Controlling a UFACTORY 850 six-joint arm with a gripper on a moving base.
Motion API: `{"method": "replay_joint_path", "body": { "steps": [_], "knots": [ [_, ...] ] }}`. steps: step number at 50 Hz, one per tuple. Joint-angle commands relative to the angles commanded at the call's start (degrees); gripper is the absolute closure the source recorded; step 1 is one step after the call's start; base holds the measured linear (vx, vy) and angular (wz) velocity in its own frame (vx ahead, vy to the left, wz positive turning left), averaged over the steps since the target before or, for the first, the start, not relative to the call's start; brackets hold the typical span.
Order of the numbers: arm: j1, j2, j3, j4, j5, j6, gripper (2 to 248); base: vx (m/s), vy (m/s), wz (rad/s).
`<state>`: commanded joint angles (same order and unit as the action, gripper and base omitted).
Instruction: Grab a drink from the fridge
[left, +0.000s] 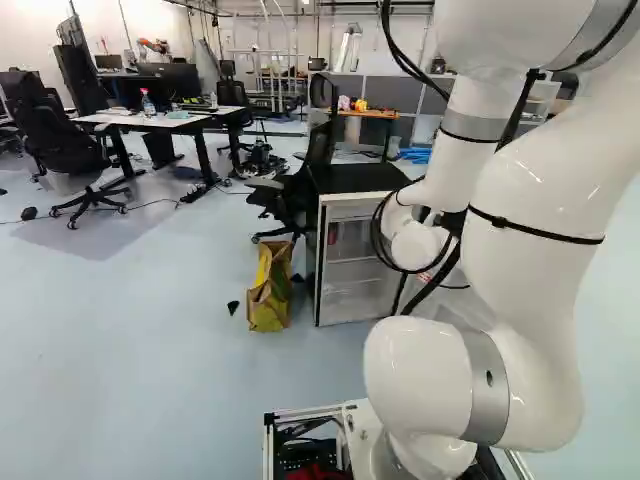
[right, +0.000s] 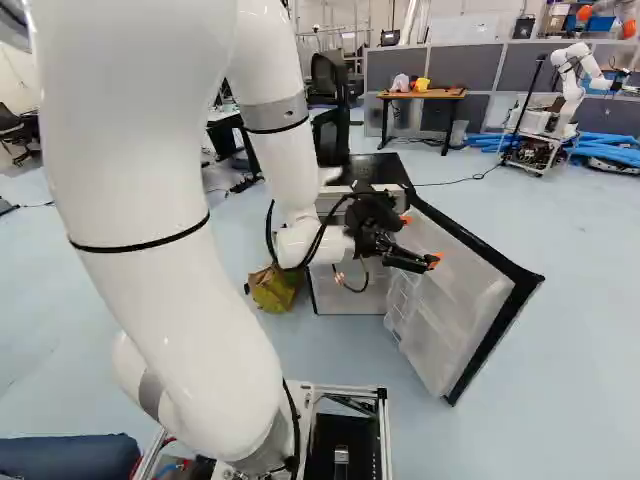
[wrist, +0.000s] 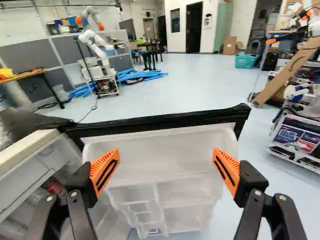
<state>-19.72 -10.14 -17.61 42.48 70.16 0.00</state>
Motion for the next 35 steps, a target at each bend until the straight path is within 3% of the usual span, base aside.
{"method": "replay_joint_path", "body": {
  "steps": [17, 35],
  "knots": [
    [-0.3, 3.9, 4.5, -10.2, -0.6, 0.0, 3, 0.0, 0.0, 0.0],
    [-0.8, 5.5, 6.3, -21.1, -1.2, 0.0, 3, 0.0, 0.0, 0.0]
  ]
}}
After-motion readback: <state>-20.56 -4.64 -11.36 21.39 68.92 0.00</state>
